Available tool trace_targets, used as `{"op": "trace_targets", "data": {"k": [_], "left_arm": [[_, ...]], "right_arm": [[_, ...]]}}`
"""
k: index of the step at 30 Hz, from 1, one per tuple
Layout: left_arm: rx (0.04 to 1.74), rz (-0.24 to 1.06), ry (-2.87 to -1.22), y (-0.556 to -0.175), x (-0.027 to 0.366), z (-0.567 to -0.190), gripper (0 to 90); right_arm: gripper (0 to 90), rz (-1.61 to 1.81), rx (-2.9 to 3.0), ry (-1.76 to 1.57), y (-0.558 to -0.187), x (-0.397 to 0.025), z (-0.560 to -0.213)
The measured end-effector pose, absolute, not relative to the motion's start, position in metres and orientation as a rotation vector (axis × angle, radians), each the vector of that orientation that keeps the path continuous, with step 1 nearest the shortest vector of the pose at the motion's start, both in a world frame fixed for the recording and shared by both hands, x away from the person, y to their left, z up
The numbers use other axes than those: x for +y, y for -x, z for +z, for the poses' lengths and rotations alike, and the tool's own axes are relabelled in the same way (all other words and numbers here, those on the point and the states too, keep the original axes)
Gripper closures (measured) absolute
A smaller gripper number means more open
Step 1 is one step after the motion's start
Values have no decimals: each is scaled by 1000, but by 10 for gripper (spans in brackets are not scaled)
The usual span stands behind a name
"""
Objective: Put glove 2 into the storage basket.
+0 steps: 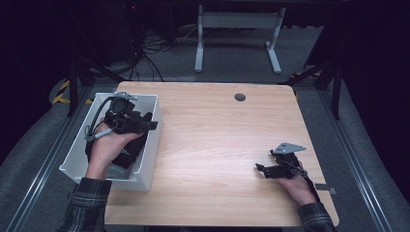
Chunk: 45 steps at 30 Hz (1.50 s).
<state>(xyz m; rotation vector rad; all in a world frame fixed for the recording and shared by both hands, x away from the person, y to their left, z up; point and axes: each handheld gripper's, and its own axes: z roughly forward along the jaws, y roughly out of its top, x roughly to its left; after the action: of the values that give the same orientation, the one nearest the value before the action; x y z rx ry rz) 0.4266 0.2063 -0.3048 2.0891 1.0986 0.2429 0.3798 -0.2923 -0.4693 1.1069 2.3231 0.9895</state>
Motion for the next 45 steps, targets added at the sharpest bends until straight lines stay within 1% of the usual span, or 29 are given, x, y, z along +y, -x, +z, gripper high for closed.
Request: {"op": "trace_targets", "data": {"k": [9, 24, 38, 45], "left_arm": [[1005, 195, -2111, -423, 172, -308, 196], [910, 175, -2124, -414, 125, -321, 196], [883, 126, -2157, -409, 88, -355, 196], [878, 136, -2198, -405, 73, -376, 189]], "right_arm": [[153, 991, 2325, -1107, -380, -292, -469], [153, 992, 2327, -1103, -380, -292, -469], [154, 996, 2331, -1099, -380, -292, -469], [154, 997, 2332, -1098, -380, -292, -469]]}}
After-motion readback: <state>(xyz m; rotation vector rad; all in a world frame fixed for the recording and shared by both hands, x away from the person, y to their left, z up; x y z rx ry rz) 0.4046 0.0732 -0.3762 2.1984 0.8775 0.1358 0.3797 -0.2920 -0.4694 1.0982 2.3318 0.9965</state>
